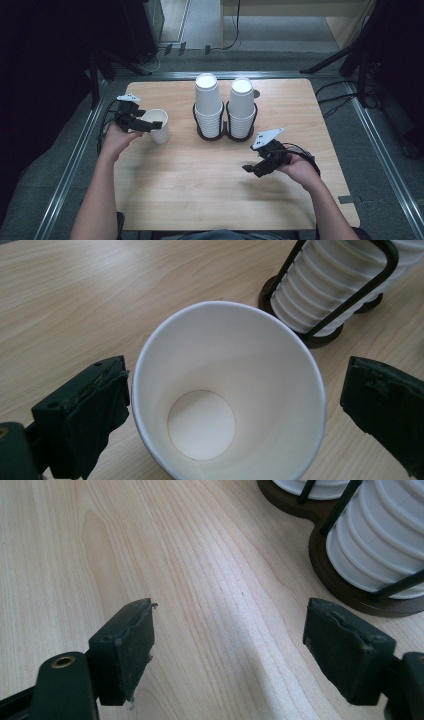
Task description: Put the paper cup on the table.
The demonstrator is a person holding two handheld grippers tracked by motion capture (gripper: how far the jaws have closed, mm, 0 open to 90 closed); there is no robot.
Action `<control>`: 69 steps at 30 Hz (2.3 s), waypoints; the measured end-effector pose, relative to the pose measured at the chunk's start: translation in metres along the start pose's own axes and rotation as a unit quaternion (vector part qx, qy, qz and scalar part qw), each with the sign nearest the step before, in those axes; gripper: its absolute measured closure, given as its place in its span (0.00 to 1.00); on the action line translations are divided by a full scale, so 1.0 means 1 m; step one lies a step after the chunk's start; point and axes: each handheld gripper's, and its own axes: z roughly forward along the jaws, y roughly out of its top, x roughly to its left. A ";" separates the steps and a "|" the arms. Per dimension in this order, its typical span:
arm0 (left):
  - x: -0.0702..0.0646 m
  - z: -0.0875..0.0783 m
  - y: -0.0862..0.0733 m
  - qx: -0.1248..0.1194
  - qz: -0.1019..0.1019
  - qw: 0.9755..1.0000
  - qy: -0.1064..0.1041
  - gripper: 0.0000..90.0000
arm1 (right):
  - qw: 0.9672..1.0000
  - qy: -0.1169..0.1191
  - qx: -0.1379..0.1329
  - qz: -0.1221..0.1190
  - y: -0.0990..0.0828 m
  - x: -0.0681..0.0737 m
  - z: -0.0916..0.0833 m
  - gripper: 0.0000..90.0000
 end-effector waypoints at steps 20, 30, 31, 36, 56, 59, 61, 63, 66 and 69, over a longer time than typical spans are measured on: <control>-0.016 -0.018 0.017 -0.005 -0.011 1.000 -0.011 0.00 | 1.000 0.000 0.002 -0.006 0.000 -0.001 0.001 0.23; -0.038 -0.016 0.024 -0.020 0.004 1.000 -0.022 0.00 | 1.000 0.000 0.006 -0.009 0.001 -0.001 0.002 0.23; -0.040 -0.016 0.024 -0.020 0.008 0.999 -0.027 0.00 | 1.000 0.001 0.007 -0.009 0.001 -0.001 0.002 0.23; -0.054 -0.011 0.025 -0.006 0.037 0.999 -0.027 0.00 | 1.000 0.000 0.007 -0.011 0.002 -0.001 0.002 0.23; -0.091 0.015 0.021 0.025 0.085 0.995 -0.056 0.00 | 1.000 0.001 0.007 -0.014 0.002 -0.001 0.001 0.23; -0.095 0.015 0.019 0.025 0.090 0.994 -0.054 0.00 | 1.000 0.000 0.008 -0.015 0.002 -0.001 0.001 0.23; -0.100 0.016 0.017 0.024 0.094 0.994 -0.055 0.00 | 1.000 0.000 0.008 -0.016 0.002 -0.001 0.001 0.23; -0.104 0.018 0.016 0.025 0.100 0.993 -0.057 0.00 | 1.000 0.000 0.009 -0.015 0.001 -0.001 0.001 0.23; -0.111 0.024 0.014 0.024 0.107 0.992 -0.060 0.00 | 1.000 0.000 0.010 -0.013 0.001 -0.001 0.001 0.23; -0.118 0.030 0.012 0.031 0.114 0.991 -0.062 0.00 | 1.000 -0.001 0.009 -0.014 0.001 -0.001 0.000 0.23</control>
